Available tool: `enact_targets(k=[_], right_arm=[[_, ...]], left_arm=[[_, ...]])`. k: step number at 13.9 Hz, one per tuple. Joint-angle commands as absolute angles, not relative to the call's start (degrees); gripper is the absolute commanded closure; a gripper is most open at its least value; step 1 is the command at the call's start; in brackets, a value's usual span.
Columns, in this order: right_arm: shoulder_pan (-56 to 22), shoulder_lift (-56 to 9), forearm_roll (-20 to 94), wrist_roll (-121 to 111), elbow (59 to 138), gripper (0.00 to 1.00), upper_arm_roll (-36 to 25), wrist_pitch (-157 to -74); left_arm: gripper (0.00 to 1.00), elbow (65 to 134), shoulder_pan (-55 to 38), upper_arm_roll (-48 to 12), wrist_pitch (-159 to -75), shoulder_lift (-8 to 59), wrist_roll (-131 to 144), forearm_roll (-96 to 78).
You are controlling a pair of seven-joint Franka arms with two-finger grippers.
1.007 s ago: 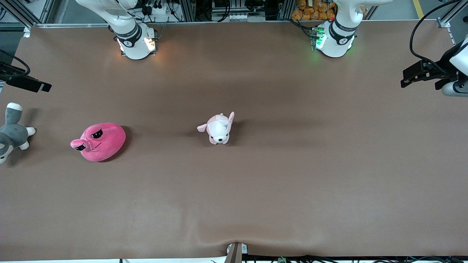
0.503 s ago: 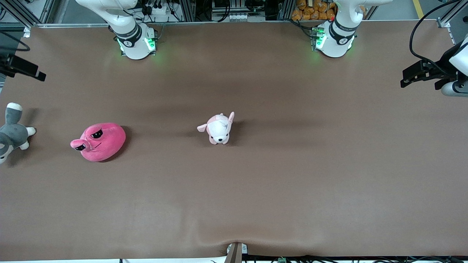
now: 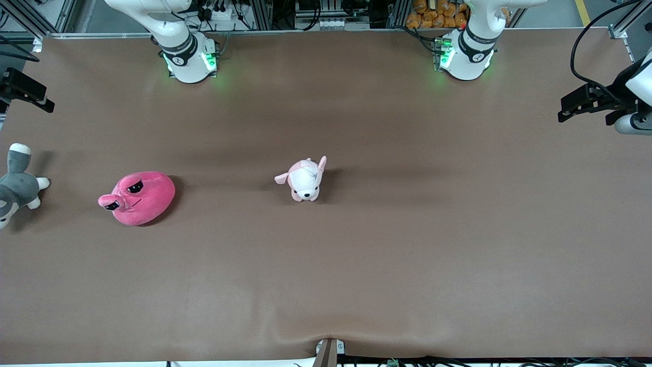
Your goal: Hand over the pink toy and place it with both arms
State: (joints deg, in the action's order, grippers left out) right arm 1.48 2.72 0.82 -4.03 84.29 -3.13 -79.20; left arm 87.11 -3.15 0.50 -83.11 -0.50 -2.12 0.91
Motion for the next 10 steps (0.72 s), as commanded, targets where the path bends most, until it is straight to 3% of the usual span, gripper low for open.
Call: enact_targets(k=[1,10], right_arm=[[-0.2,3.6,-0.6,-4.8,84.6,0.0,-4.2,-79.3],[-0.3,2.3,-0.1,-4.7,82.4,0.0,-4.1,-79.3]], left_arm=[[0.0,86.2,-3.1,0.4,-82.2,-0.3,-3.2,1.2],[0.0,86.2,-3.0,0.4,-82.2,-0.3,-3.2,1.3]])
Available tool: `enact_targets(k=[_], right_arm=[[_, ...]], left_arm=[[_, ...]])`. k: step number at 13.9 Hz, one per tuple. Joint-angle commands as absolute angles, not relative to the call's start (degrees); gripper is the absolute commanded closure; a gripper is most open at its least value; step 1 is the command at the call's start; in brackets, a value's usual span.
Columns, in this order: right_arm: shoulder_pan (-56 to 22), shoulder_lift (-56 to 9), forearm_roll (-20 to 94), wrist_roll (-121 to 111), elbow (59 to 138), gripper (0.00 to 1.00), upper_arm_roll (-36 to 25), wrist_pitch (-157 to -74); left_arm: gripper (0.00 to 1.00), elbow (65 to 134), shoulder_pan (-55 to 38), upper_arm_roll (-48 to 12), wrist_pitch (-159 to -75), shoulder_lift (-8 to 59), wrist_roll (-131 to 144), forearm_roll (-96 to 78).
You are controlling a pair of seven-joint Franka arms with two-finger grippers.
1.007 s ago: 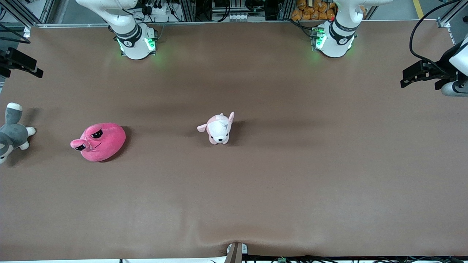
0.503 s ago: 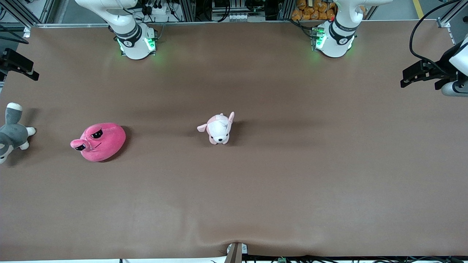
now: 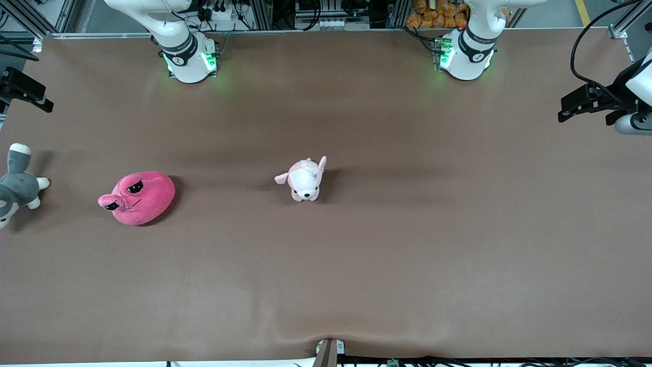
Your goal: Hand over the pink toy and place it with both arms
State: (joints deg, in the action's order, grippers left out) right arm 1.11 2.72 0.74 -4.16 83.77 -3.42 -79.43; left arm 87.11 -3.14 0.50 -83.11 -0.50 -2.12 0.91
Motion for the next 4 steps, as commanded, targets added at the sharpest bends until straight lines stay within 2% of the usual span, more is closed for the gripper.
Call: enact_targets(k=[1,4], right_arm=[[-0.3,2.3,-0.1,-4.7,82.4,0.0,-4.0,-79.3],[-0.3,2.3,0.1,-4.5,82.4,0.0,-4.0,-79.0]], left_arm=[[0.0,86.2,-3.0,0.4,-82.2,-0.3,-3.2,1.3],[0.0,86.2,-3.0,0.4,-82.3,-0.2,-3.2,1.5]])
